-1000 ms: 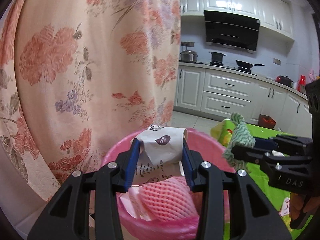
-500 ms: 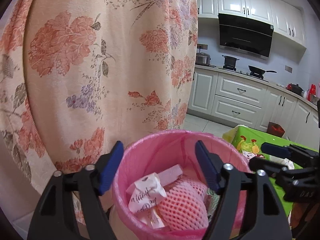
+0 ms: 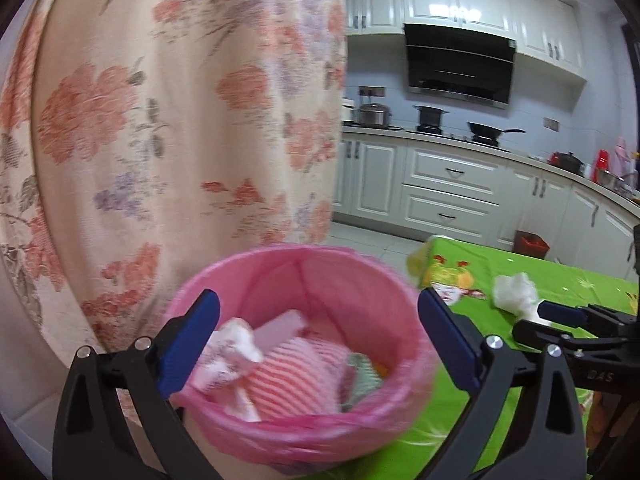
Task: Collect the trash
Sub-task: 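Move both tools back over the table toward the white tissues, then grasp the folded white tissue with the right tool while the left tool grasps the crumpled tissue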
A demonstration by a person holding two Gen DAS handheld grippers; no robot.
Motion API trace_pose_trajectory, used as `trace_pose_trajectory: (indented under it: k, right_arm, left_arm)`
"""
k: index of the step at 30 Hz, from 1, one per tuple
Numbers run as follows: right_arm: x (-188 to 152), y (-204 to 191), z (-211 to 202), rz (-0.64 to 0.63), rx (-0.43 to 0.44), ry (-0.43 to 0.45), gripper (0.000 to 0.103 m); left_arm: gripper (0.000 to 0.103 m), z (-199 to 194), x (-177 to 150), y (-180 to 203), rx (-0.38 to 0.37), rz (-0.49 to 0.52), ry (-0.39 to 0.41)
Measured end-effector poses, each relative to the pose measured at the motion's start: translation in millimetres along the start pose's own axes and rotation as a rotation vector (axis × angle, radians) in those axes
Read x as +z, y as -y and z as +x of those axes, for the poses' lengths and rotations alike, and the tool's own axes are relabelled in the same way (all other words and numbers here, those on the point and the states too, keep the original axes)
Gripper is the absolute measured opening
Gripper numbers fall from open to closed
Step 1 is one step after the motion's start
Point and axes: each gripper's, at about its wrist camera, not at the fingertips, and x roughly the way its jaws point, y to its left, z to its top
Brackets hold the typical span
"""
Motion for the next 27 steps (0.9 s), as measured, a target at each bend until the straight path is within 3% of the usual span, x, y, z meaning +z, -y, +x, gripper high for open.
trace_pose_trajectory:
  k: [9, 14, 27]
  right_arm:
    - [-22, 73, -3, 0.144, -0.201, -0.035, 0.068]
    - [-23, 95, 12, 0.219, -0.271, -0.065, 0.07]
    - [-6, 101, 63, 0.279, -0.385, -0.145, 0.08]
  left_arm:
    - [0.097, -1, -11, 61, -0.117, 0.036, 0.023]
    - [0.097, 2, -21, 83, -0.158, 0.071, 0.008]
    - [0.097, 1, -43, 90, -0.198, 0.102, -0.034]
